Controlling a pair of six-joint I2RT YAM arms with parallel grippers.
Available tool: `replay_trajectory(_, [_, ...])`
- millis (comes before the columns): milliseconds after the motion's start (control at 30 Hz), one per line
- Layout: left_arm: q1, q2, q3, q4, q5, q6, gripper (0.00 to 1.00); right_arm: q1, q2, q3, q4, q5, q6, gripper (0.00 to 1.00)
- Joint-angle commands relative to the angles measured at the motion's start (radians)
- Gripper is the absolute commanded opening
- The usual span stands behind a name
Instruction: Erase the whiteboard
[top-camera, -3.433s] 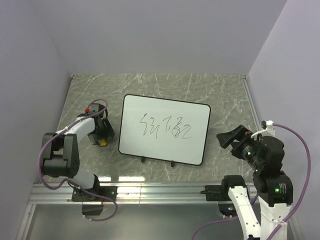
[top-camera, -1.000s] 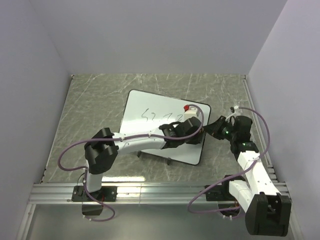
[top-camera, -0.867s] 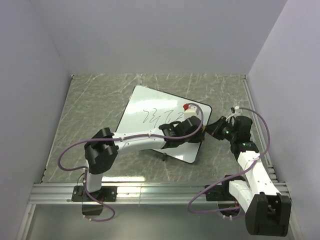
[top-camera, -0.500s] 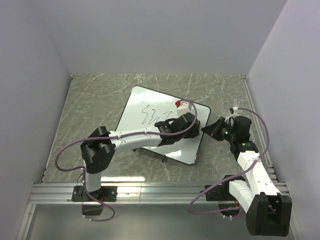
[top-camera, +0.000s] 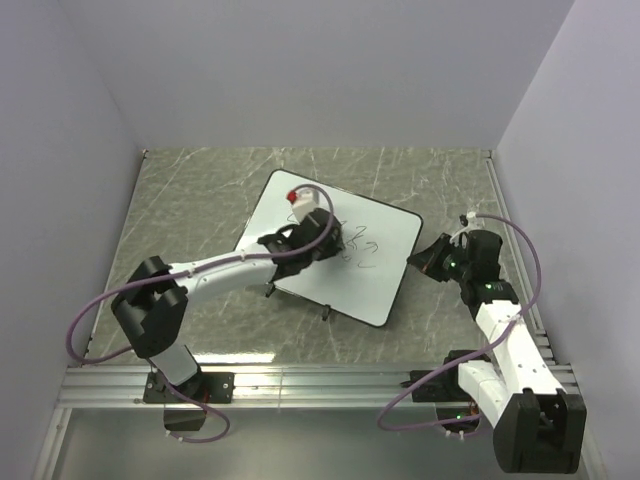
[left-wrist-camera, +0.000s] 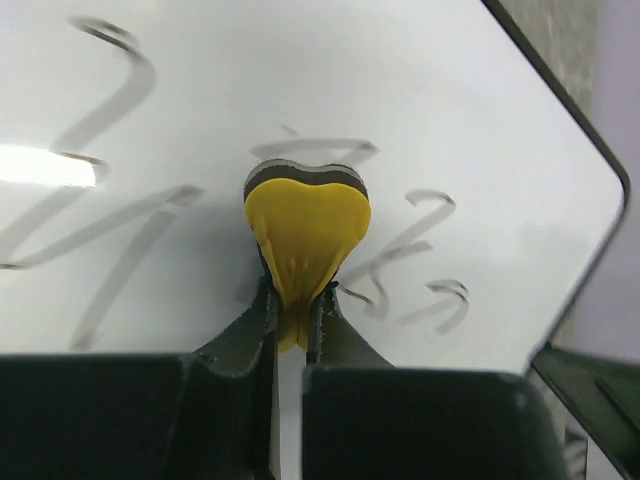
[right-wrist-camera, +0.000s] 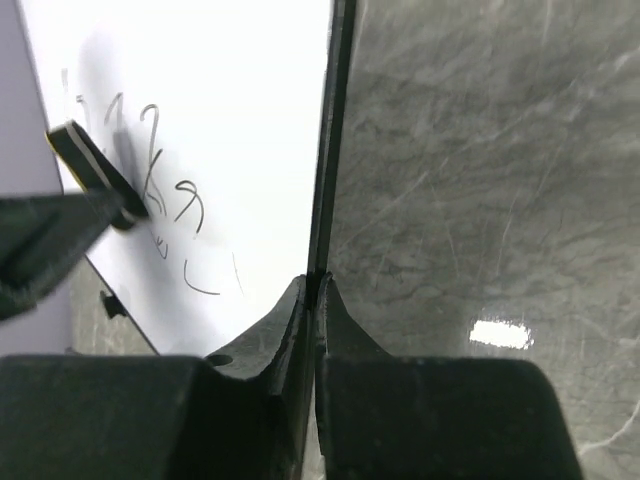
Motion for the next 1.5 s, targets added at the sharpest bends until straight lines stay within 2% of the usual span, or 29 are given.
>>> replay_trajectory(0, [0.106,0.072,-0.116,-0.29,-0.098,0.082,0.0,0.044,-0.029,0.084,-0.01,-0.021,-0.047,0.0])
replay_trajectory(167, [0.128,0.044,-0.131,-0.304,-0.063,0.14,0.0,0.047,-0.048,0.09,-0.013,-0.014,-0.044,0.0])
replay_trajectory(400, [0.113,-0.037,-0.272,-0.249,0.054,0.075,0.0,0.046,-0.054,0.104,-0.009,-0.001,-0.046,0.0])
replay_trajectory(733, [-0.09,-0.137,-0.459,-0.201,0.126,-0.175,0.0,0.046,-0.084,0.075,0.028,0.039,-0.006,0.0])
replay_trajectory(833, [-0.114,-0.115,-0.464,-0.204,0.14,-0.182,0.0,0.044,-0.094,0.056,0.031,0.043,0.016,0.0])
replay_trajectory(867, [-0.116,-0.111,-0.453,-0.21,0.14,-0.177,0.0,0.044,-0.094,0.052,0.031,0.049,0.023,0.07])
replay_trajectory(900, [-0.117,-0.106,-0.447,-0.226,0.134,-0.176,0.0,0.044,-0.098,0.05,0.028,0.054,0.026,0.32])
replay_trajectory(967, [-0.117,-0.109,-0.441,-0.226,0.137,-0.17,0.0,0.041,-0.104,0.047,0.028,0.055,0.03,0.62])
replay_trajectory(1000, [-0.117,-0.114,-0.439,-0.227,0.137,-0.169,0.0,0.04,-0.112,0.047,0.031,0.054,0.031,0.85])
replay_trajectory(1033, [-0.116,-0.114,-0.436,-0.229,0.14,-0.16,0.0,0.037,-0.115,0.048,0.031,0.049,0.03,0.93])
replay_trajectory(1100, [-0.117,-0.106,-0.429,-0.243,0.137,-0.145,0.0,0.035,-0.121,0.056,0.028,0.045,0.03,0.99])
replay_trajectory(1267, [-0.117,-0.101,-0.43,-0.261,0.146,-0.128,0.0,0.032,-0.109,0.047,0.097,-0.036,0.068,1.0])
replay_trajectory(1367, [-0.116,-0.105,-0.43,-0.266,0.154,-0.122,0.0,0.03,-0.059,-0.005,0.241,-0.13,0.126,1.0])
replay_trajectory(1467, [-0.117,-0.105,-0.416,-0.292,0.151,-0.11,0.0,0.03,0.001,-0.057,0.378,-0.15,0.151,1.0])
